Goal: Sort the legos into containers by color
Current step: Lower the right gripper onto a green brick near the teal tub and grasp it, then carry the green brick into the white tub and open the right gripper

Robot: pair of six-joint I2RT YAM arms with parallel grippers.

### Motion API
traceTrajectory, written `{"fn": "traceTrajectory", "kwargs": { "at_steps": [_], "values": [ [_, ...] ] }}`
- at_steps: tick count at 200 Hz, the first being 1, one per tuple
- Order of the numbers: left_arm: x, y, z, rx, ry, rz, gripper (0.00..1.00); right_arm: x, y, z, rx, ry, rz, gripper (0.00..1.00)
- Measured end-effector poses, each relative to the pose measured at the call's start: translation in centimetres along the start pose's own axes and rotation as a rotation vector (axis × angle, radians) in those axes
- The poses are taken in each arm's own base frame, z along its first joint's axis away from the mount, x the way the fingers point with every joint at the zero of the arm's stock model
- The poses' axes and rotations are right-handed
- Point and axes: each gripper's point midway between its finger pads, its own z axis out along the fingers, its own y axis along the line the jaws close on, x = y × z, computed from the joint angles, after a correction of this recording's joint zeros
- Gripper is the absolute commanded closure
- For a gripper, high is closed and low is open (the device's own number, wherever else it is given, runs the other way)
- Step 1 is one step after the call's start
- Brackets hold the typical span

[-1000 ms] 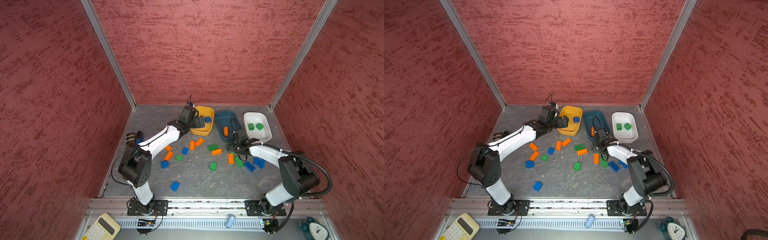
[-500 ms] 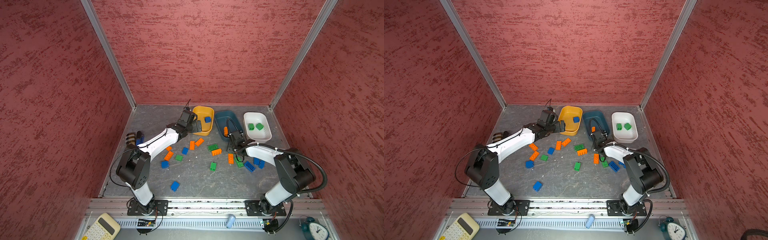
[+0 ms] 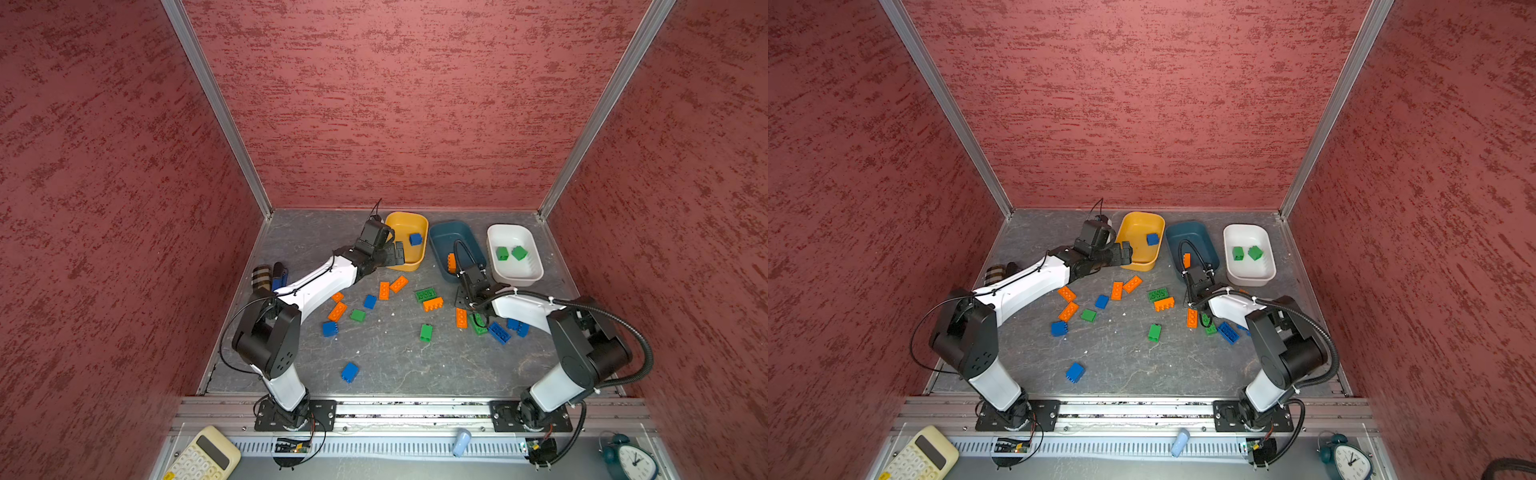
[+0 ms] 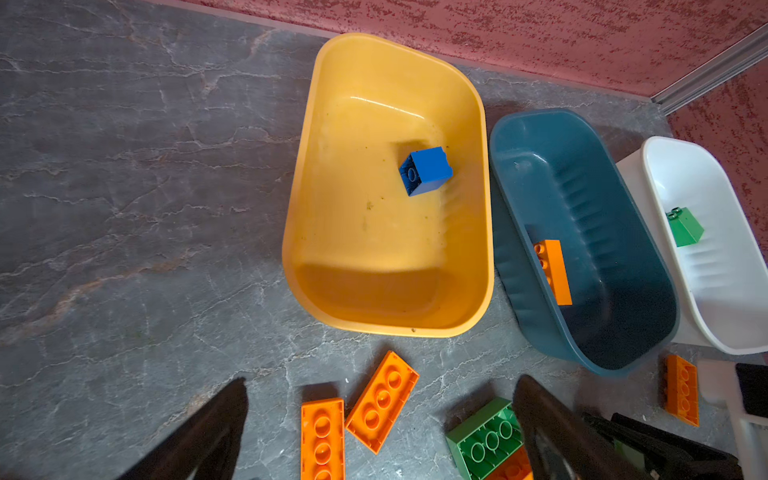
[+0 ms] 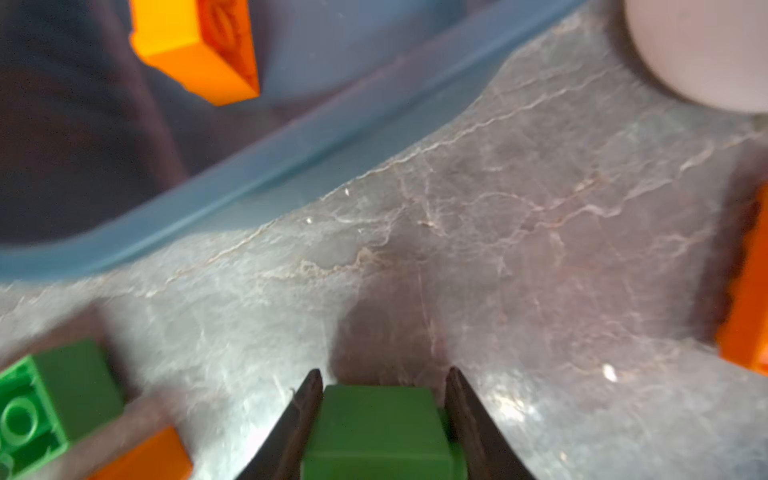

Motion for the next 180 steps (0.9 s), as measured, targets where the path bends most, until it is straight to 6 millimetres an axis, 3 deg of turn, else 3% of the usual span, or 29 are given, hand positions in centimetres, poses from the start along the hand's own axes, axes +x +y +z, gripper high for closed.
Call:
{"fn": "traceTrajectory", "kwargs": {
  "at_steps": [57,84,125,180],
  "values": [
    [1.4,0.3,0.0,0.014,0.021,0.001,0.00,-2.8,-1.0,-4.7,-0.099,-0.218,0.039,0.71],
    [1.6,0.4,-0.1,0.016,0.020,0.000,0.01,-5.8,-2.9,-6.0,-0.109,-0.310,0.086,0.71],
    [2.2,0.8,-0.4,0.015,0.022,-0.016,0.01,-9.9,-7.2,-5.5,-0.075,-0.337,0.152,0.70],
    [2.5,1.1,-1.3,0.014,0.016,-0.026,0.00,-16.0,-10.1,-2.9,-0.004,-0.344,0.161,0.67]
  ]
}}
